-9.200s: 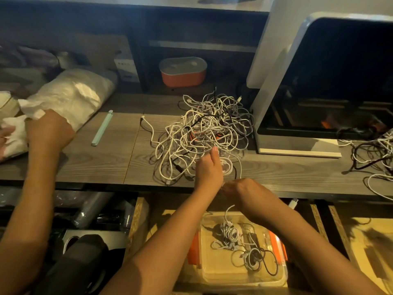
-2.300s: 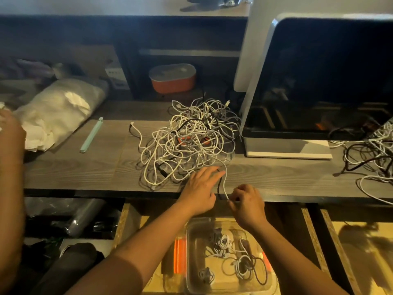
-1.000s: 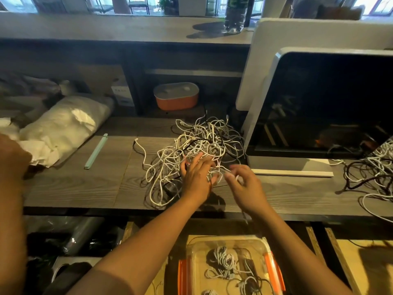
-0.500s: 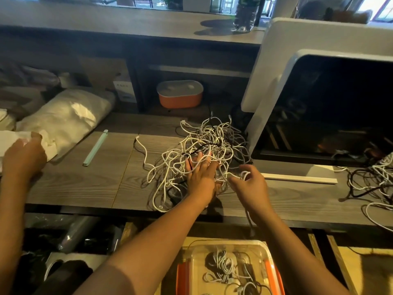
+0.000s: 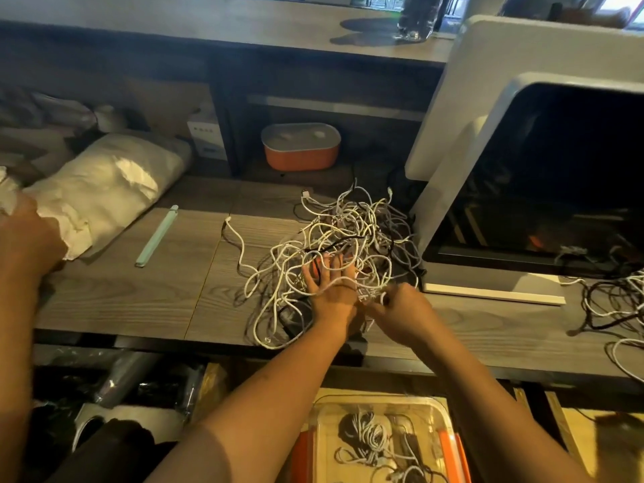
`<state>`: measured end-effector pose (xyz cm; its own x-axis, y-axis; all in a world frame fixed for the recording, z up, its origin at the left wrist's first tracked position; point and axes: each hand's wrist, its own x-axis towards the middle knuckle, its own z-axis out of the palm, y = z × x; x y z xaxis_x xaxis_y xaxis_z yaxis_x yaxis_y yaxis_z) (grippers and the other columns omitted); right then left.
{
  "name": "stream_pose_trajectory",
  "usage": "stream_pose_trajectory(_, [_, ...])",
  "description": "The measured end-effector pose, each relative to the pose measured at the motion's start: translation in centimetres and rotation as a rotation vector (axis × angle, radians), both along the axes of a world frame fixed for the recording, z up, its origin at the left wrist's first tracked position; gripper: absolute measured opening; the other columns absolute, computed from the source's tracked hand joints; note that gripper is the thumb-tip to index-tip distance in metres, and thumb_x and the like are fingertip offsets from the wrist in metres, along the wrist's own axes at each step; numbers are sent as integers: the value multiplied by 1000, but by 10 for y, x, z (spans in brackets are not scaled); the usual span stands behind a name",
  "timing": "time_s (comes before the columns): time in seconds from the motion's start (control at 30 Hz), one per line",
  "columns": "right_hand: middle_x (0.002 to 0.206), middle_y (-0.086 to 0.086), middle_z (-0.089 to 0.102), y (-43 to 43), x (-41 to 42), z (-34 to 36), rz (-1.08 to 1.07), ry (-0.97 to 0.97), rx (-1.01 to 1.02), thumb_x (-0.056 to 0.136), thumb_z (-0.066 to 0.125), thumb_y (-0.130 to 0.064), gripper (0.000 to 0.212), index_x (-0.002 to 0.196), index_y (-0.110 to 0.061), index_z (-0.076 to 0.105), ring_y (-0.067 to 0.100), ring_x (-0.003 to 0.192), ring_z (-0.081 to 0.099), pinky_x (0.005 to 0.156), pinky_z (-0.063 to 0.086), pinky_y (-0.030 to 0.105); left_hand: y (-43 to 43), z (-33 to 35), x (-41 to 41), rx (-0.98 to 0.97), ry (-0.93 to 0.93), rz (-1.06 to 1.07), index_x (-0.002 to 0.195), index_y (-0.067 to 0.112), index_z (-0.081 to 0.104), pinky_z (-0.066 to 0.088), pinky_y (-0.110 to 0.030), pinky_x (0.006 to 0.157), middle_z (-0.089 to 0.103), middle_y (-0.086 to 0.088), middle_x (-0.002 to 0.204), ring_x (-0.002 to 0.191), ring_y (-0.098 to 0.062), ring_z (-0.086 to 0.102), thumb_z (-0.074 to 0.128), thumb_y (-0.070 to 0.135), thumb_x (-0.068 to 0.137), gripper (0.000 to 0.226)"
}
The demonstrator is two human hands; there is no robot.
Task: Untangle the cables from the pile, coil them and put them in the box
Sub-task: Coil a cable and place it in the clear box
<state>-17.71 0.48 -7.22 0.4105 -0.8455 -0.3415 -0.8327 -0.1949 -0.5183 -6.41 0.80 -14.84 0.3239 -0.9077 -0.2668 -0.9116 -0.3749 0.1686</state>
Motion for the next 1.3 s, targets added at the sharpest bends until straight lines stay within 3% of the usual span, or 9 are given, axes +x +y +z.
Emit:
stream_pose_trajectory(0.2, [81, -5, 61, 22, -1, 8, 111, -253, -127, 97, 49, -28, 15, 95, -18, 61, 7, 71, 57, 64, 48, 27, -3, -2, 7, 184, -118, -43, 149, 16, -12, -11, -64, 106, -20, -13, 156, 142, -35, -21, 23, 44, 100, 67])
stream_pose_trajectory(0.33, [75, -5, 58, 19, -17, 1, -83, -386, -72, 97, 50, -23, 15, 83, -22, 57, 6, 66, 53, 60, 45, 23, -3, 18, 5, 86, 118, 60, 151, 23, 1, -16, -65, 104, -13, -10, 158, 144, -34, -14, 50, 42, 92, 79])
stream_pose_trajectory(0.43, [78, -2, 58, 9, -25, -3, -146, -358, -71, 96, 50, -26, 15, 83, -24, 55, 14, 73, 57, 67, 50, 34, 15, 34, 8, -78, 184, 3, 149, 29, 11, -8, -59, 113, -12, -6, 159, 146, -31, 2, 62, 32, 86, 82])
stream_pose_trajectory(0.53, [83, 0, 60, 3, -26, -3, -186, -330, -66, 96, 50, -26, 10, 91, -22, 58, 16, 79, 59, 68, 50, 34, 37, 52, 11, -153, 212, -71, 147, 25, 22, 30, -44, 110, 10, -5, 158, 140, -27, 26, 67, 28, 82, 79])
stream_pose_trajectory(0.73, [73, -8, 52, -3, -29, -2, -221, -270, -191, 96, 52, -20, 18, 107, -13, 64, 4, 67, 49, 53, 34, 20, 56, 63, -8, -603, 327, -126, 113, 17, 62, 45, -29, 91, 59, 3, 119, 108, -18, 56, 62, 9, 84, 31])
stream_pose_trajectory(0.9, [74, -13, 52, -1, -32, 2, -111, -247, -236, 96, 52, -20, 17, 108, -16, 64, 1, 67, 50, 56, 35, 14, 18, 52, -20, -433, 407, -288, 144, 21, 35, 5, -27, 113, 33, 5, 151, 141, -8, 21, 58, 5, 86, 64])
stream_pose_trajectory(1.03, [99, -7, 53, -2, -38, -6, -3, -287, -275, 95, 52, -12, 11, 96, -21, 59, 3, 85, 51, 67, 38, 11, -7, 43, -21, -343, 339, -293, 132, 24, 52, 1, -43, 115, 30, 10, 152, 143, -7, 12, 59, 14, 89, 45])
stream_pose_trajectory(1.17, [120, -22, 53, 1, -39, -7, -176, -701, -78, 97, 46, -21, 17, 92, -19, 62, -5, 115, 47, 91, 40, 17, -27, 34, -19, -226, 410, -91, 127, 30, 56, 1, -44, 114, 21, 16, 153, 145, -16, 4, 54, 24, 93, 35])
stream_pose_trajectory(1.3, [97, -1, 70, 1, -28, 10, -527, -1084, 254, 99, 43, -23, 25, 87, -16, 64, 11, 94, 62, 76, 46, 26, -28, 9, -11, -232, 326, -115, 122, 32, 59, 13, -42, 113, 26, 18, 152, 144, -6, 5, 52, 39, 93, 31])
